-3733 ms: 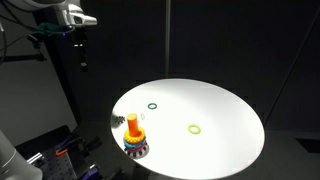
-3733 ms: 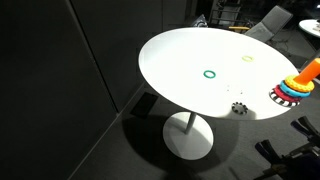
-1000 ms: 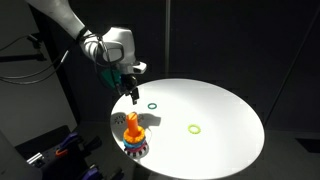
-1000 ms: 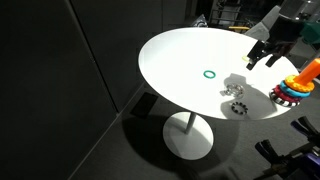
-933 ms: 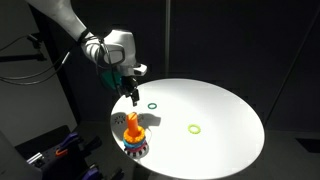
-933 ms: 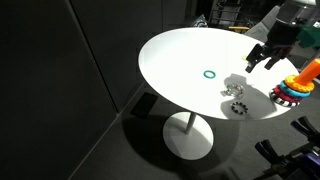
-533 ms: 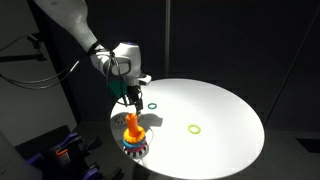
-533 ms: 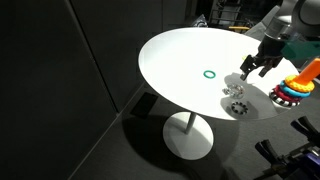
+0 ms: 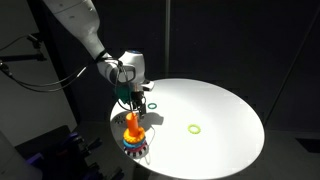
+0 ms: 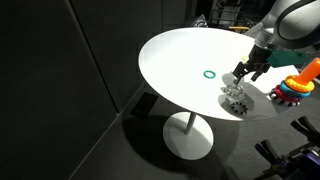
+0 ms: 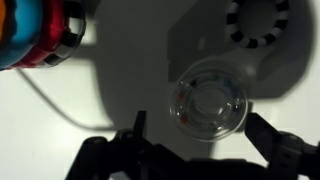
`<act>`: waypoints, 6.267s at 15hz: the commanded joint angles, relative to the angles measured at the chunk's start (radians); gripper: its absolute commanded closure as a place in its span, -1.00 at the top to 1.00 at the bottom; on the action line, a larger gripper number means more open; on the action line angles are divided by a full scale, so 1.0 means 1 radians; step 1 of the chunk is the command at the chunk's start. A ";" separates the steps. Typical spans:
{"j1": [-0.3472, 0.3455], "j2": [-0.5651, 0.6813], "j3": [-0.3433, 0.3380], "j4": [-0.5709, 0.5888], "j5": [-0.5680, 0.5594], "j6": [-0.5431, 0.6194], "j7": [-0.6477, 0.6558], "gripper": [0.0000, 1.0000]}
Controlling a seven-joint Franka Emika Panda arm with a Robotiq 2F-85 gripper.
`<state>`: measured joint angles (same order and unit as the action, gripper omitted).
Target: Place the clear ring on the stack
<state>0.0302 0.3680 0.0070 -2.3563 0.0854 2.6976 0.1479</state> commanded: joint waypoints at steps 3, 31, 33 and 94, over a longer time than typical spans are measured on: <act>0.026 0.060 -0.011 0.054 -0.017 0.013 0.016 1.00; 0.081 0.089 -0.039 0.061 -0.067 0.026 0.041 1.00; 0.081 0.096 -0.038 0.064 -0.066 0.026 0.040 1.00; -0.234 -0.784 -0.172 -0.356 -0.177 -0.317 -0.179 0.39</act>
<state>-0.1883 -0.3875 -0.1654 -2.6777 -0.0636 2.3311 -0.0173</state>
